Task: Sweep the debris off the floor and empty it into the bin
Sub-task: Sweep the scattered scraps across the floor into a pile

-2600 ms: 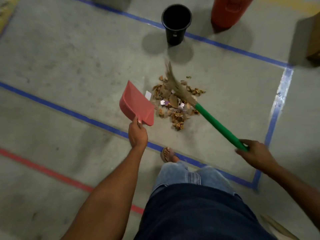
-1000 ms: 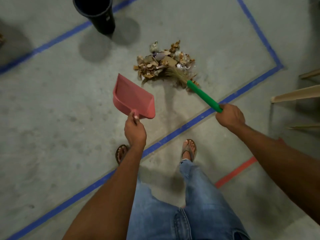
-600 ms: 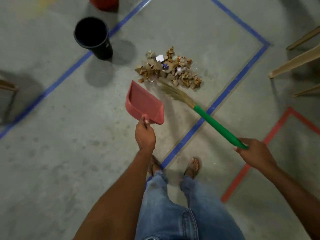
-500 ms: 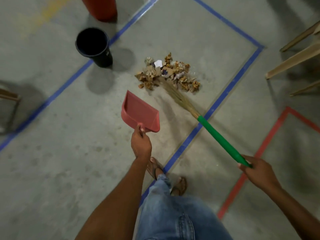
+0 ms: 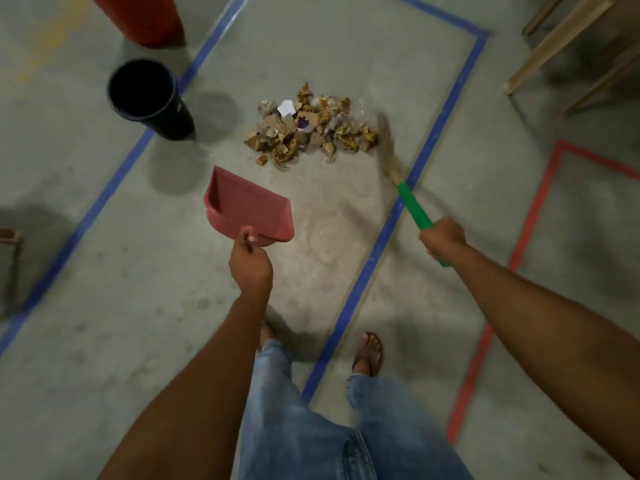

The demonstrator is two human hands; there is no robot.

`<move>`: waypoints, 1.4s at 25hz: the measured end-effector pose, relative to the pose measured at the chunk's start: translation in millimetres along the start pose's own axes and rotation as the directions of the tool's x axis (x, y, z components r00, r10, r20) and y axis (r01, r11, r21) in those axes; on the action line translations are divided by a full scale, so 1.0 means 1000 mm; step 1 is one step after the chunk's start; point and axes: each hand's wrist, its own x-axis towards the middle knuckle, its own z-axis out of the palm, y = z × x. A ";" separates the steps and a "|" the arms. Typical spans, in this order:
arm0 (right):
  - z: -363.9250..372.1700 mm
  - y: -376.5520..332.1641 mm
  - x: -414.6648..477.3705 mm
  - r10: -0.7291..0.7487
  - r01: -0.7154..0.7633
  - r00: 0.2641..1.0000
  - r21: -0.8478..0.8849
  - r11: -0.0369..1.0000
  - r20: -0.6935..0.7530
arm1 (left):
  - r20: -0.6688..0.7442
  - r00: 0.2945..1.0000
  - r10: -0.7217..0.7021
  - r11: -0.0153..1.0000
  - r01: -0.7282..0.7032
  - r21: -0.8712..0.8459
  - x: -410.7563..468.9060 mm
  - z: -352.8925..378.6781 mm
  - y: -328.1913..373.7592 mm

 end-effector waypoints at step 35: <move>0.172 -0.223 0.007 0.076 -0.145 0.989 0.735 0.662 0.126 | 0.223 0.974 -0.035 0.998 0.047 -0.050 0.254 -0.004 -0.045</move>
